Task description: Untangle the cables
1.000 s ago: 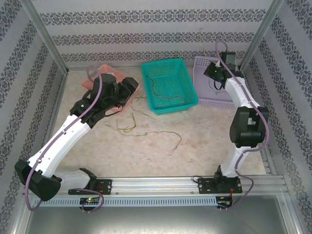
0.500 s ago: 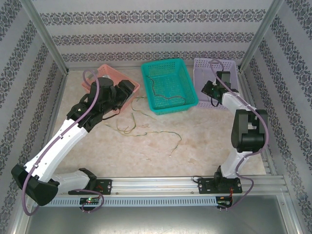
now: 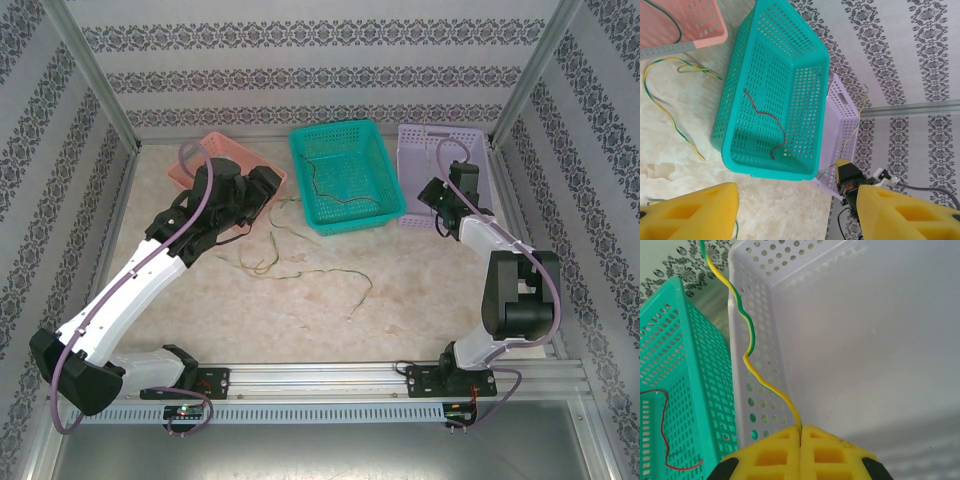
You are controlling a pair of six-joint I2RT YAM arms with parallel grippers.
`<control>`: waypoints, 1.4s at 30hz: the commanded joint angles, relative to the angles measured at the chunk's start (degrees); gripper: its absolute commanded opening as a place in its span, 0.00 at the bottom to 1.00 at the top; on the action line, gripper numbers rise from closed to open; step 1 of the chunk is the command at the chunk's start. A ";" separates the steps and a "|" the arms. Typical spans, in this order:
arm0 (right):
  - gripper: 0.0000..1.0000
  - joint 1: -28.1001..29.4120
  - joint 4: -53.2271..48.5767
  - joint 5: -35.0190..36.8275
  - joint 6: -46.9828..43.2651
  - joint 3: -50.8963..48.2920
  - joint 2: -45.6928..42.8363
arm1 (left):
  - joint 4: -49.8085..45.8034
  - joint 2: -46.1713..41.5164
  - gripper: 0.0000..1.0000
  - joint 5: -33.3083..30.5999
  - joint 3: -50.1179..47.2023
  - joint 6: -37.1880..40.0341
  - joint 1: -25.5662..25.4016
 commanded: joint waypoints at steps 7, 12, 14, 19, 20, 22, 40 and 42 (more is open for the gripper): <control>0.00 -0.65 3.97 -0.30 9.31 -3.11 2.14 | 1.82 1.50 0.63 0.15 -0.35 -0.04 -1.38; 0.00 -0.73 -2.15 -5.46 9.50 1.41 7.59 | 1.47 1.18 0.63 -0.19 -0.57 -0.11 -1.51; 0.03 -0.69 -3.83 -5.25 9.27 2.37 7.72 | 1.24 0.82 0.63 -0.37 -0.59 -0.12 -1.48; 0.49 -0.53 -9.22 -3.22 4.99 6.03 4.95 | 0.52 0.14 0.63 -1.09 -0.59 0.16 -1.48; 0.52 -0.44 -10.51 -2.42 4.03 7.04 4.31 | 0.53 0.07 0.63 -1.09 -0.59 0.13 -1.53; 0.55 -0.32 -12.44 -1.25 1.43 10.18 3.38 | 0.29 0.12 0.63 -1.10 -0.42 0.62 -1.48; 0.47 -1.60 -26.09 -15.22 -6.92 56.48 36.83 | 5.27 6.95 0.62 12.47 1.68 20.14 -4.61; 0.45 -1.88 -26.19 -16.62 -6.35 57.83 38.53 | 7.95 7.26 0.62 15.19 1.22 22.15 -5.19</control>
